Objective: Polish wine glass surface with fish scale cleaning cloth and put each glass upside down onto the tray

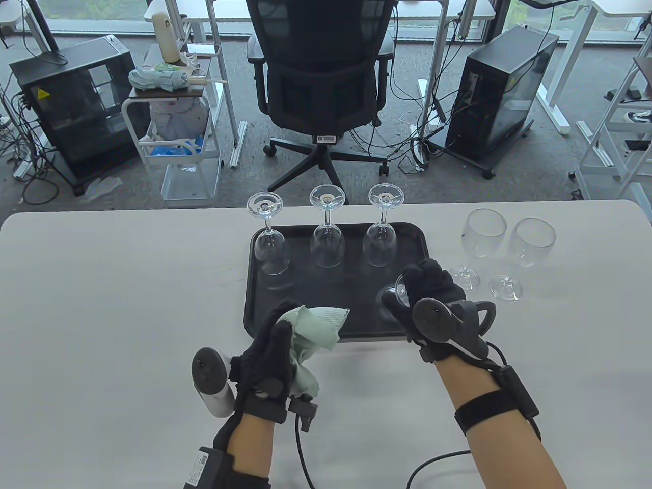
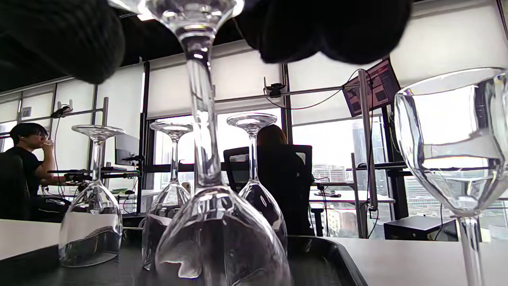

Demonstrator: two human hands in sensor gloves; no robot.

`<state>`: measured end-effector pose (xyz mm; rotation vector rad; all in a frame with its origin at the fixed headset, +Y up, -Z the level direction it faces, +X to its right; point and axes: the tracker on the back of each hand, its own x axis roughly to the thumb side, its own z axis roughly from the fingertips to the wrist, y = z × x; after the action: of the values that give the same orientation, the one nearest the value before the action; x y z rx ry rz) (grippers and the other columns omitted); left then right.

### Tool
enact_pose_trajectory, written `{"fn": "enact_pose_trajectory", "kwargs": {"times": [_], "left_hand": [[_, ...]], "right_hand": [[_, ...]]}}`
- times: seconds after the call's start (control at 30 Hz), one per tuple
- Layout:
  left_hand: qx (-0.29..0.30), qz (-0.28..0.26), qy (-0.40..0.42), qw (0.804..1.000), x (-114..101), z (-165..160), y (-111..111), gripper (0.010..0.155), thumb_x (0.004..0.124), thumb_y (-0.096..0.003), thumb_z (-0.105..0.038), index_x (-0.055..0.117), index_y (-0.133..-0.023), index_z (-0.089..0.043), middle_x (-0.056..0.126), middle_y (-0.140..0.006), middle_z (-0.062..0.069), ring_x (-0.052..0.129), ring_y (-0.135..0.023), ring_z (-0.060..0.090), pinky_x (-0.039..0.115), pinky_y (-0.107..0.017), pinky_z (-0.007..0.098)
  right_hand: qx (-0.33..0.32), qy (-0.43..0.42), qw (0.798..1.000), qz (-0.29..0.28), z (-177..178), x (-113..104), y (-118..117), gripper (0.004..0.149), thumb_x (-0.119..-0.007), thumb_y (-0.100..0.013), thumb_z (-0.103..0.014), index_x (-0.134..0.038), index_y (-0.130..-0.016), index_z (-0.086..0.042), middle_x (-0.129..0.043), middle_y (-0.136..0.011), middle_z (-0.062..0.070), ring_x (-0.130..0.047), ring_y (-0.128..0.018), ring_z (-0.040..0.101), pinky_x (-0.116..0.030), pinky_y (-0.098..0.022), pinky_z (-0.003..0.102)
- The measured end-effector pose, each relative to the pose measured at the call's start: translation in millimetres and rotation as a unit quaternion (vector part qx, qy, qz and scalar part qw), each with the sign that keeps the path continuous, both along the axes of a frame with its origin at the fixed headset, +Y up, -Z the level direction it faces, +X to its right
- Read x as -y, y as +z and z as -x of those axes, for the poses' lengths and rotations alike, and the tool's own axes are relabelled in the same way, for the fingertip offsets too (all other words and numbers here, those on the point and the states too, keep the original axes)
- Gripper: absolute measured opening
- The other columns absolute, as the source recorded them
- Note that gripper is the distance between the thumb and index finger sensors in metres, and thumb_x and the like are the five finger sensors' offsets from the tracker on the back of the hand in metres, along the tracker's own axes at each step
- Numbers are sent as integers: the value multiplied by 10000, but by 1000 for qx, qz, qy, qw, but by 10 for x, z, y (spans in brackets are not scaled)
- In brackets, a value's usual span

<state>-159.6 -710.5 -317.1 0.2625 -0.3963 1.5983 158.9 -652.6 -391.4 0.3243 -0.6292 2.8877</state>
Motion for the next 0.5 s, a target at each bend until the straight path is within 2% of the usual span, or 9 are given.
{"fn": "enact_pose_trajectory", "kwargs": {"times": [0.07, 0.17, 0.23, 0.33, 0.4, 0.5], "left_hand": [[7, 4, -6, 1000, 4, -18, -11, 552, 605, -582, -585, 645, -1035, -271, 615, -1132, 51, 690, -1012, 386, 788, -588, 618], [11, 4, -9, 1000, -1, -33, -12, 551, 603, -583, -586, 645, -1035, -273, 615, -1134, 49, 690, -1012, 385, 789, -587, 613], [14, 2, -10, 1000, 5, -29, -14, 551, 602, -585, -586, 643, -1037, -272, 614, -1134, 51, 687, -1014, 385, 787, -589, 613], [9, 1, -3, 1000, 3, -16, -9, 551, 602, -584, -585, 641, -1037, -274, 614, -1134, 49, 684, -1016, 384, 783, -593, 613], [9, 2, -2, 1000, 2, -10, -9, 552, 602, -584, -587, 641, -1038, -276, 612, -1135, 49, 681, -1018, 385, 780, -596, 614], [8, 2, -2, 1000, 0, -10, -9, 552, 602, -584, -587, 643, -1038, -276, 613, -1136, 50, 679, -1019, 385, 778, -599, 617]], "right_hand": [[3, -22, 999, 30, 51, -40, -72, 733, -894, -464, -638, -501, -976, -289, -539, -1043, 175, -808, -715, 310, -809, -468, 464], [32, 13, 997, 76, 141, -130, -185, 729, -852, -475, -657, -514, -1034, -334, -416, -1147, 167, -667, -945, 421, -731, -603, 567], [38, 9, 996, 84, 178, -141, -242, 711, -849, -481, -633, -550, -1052, -333, -360, -1175, 147, -599, -1000, 444, -691, -637, 605], [34, -23, 993, 113, 172, -133, -303, 684, -837, -489, -602, -537, -1065, -386, -395, -1180, 120, -606, -1008, 439, -685, -643, 616], [49, -48, 993, 97, 135, -169, -303, 580, -834, -512, -508, -626, -1024, -330, -534, -1121, 158, -754, -906, 407, -726, -615, 583], [43, -14, 995, 93, 102, -185, -284, 568, -825, -513, -515, -640, -1022, -347, -581, -1106, 160, -804, -868, 401, -763, -595, 560]]}}
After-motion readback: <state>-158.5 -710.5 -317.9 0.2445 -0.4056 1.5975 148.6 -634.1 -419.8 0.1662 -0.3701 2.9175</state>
